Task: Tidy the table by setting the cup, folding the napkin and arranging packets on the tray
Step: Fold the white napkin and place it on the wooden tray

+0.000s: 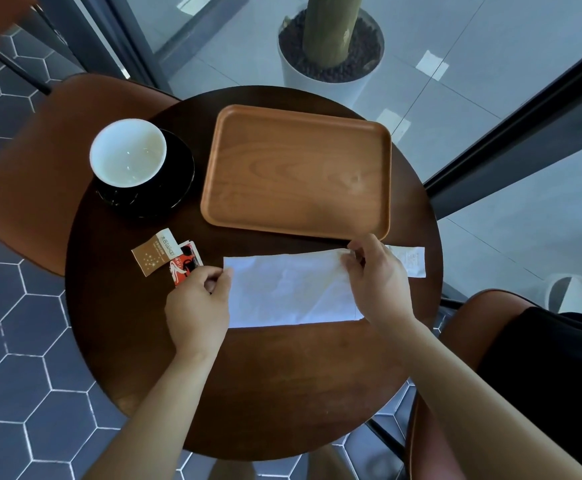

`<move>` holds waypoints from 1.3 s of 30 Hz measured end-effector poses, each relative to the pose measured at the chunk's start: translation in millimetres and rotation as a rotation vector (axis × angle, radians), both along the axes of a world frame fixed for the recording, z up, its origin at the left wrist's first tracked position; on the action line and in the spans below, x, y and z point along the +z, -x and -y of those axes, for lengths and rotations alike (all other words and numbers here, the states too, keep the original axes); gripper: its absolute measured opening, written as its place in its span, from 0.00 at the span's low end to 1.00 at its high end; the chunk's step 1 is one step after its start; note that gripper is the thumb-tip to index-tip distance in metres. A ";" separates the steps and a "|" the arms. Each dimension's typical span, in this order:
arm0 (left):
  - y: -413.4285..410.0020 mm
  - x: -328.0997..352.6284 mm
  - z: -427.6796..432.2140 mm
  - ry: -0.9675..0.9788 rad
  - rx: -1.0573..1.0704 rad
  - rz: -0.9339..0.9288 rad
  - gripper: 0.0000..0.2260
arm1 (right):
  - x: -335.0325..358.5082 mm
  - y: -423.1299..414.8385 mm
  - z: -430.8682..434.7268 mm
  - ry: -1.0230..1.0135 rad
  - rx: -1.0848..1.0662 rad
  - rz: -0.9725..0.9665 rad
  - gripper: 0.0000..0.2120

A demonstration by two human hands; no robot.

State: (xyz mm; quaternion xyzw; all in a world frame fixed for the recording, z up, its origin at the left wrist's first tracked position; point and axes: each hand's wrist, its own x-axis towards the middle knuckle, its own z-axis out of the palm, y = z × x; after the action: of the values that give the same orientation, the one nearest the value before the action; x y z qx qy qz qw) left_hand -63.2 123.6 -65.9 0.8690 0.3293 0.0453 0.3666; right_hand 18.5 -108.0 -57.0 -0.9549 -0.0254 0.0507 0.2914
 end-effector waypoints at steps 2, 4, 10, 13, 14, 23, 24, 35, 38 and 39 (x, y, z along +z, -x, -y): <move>-0.5 0.6 0.0 -0.001 0.006 0.002 0.09 | 0.0 -0.4 -0.5 0.009 -0.003 0.000 0.03; -1.2 2.0 1.2 -0.022 0.006 0.028 0.09 | 0.2 -0.1 -1.0 0.000 -0.015 -0.002 0.03; -3.4 0.4 2.3 -0.082 -0.046 -0.008 0.09 | -0.6 1.0 -3.9 -0.009 -0.028 -0.026 0.04; -2.0 0.5 3.7 -0.247 -0.109 0.017 0.12 | -1.0 0.6 -4.6 -0.016 -0.035 -0.027 0.05; 0.1 0.7 5.1 -0.325 -0.164 0.060 0.14 | -1.3 0.7 -4.6 -0.018 -0.036 -0.027 0.05; 2.6 -9.4 12.0 -0.510 -0.693 -0.006 0.25 | 4.9 18.8 3.4 0.065 0.068 0.218 0.12; 2.5 -11.8 11.5 -0.516 -0.709 -0.035 0.26 | 4.2 23.2 2.6 0.091 0.119 0.255 0.12; 8.4 -39.6 13.4 -0.616 -0.761 -0.190 0.31 | -30.5 54.0 -35.5 0.444 0.504 0.031 0.31; 7.8 -36.9 14.2 -0.604 -0.763 -0.194 0.31 | -29.8 53.7 -36.4 0.442 0.488 0.022 0.32; 7.8 -36.5 14.3 -0.600 -0.765 -0.195 0.31 | -29.2 53.5 -35.4 0.432 0.465 0.034 0.32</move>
State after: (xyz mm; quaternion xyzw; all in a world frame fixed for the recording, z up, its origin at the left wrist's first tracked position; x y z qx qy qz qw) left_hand -71.1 109.3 -102.4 0.9950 -0.0079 -0.0814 0.0581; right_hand -35.0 -72.6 -86.2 -0.9640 -0.2366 0.1044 0.0622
